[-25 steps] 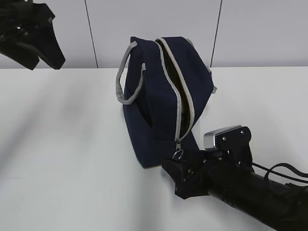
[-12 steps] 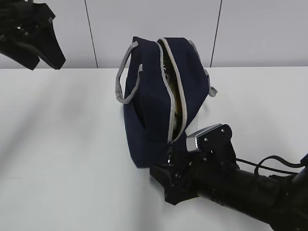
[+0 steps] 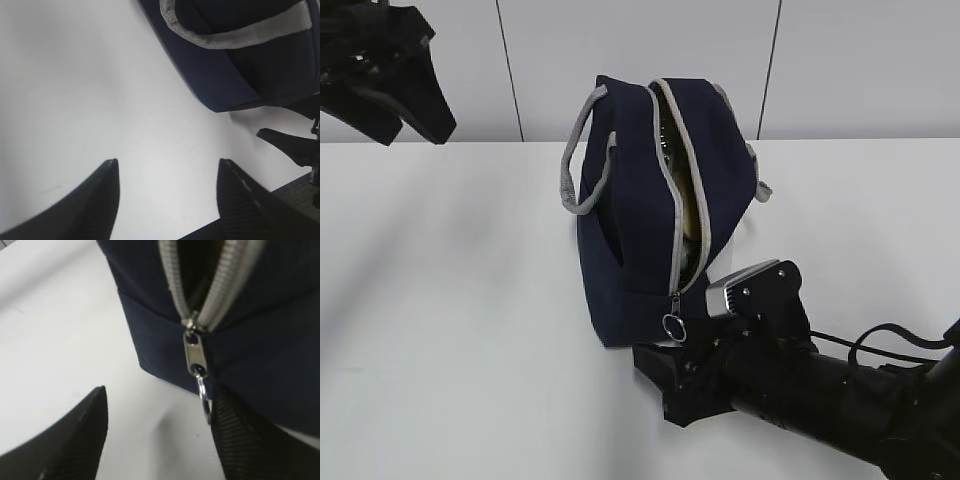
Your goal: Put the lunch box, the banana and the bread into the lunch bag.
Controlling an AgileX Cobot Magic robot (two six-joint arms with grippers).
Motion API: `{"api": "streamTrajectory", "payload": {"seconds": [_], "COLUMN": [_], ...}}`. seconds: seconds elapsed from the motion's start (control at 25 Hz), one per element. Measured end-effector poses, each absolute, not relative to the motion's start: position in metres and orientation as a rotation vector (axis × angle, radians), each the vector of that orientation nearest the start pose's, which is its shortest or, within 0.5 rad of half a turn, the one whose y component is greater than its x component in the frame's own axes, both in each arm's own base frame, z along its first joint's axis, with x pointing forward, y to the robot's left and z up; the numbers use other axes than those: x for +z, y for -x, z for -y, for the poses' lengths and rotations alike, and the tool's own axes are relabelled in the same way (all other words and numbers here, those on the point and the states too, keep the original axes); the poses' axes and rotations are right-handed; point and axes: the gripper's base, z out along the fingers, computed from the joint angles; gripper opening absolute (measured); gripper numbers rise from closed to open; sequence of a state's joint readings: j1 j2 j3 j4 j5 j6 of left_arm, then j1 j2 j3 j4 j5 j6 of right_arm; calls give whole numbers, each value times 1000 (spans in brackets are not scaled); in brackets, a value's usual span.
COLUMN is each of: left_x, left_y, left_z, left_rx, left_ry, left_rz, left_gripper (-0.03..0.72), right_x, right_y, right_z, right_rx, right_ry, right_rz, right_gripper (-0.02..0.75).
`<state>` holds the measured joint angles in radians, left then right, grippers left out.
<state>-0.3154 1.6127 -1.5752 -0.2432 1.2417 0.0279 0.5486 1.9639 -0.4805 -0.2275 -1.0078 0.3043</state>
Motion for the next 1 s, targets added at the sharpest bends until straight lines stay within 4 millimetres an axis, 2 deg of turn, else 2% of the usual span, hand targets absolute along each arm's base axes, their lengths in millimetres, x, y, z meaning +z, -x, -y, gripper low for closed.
{"api": "streamTrajectory", "payload": {"seconds": [0.36,0.72,1.0], "left_x": [356,356,356], "left_y": [-310,-310,-310], "left_z": [123,124,124], "left_rx": [-416,-423,-428], "left_ry": [-426,-425,-424], "left_rz": [-2741,-2741,-2741], "left_gripper": [459,458,433], "right_x": [90,90,90], "right_y": [-240,-241,-243], "right_z": [-165,-165,-162], "right_rx": [645,639,619], "right_ry": [473,461,410], "right_rz": [-1976,-1979,-1985], "right_gripper": [417,246,173]}}
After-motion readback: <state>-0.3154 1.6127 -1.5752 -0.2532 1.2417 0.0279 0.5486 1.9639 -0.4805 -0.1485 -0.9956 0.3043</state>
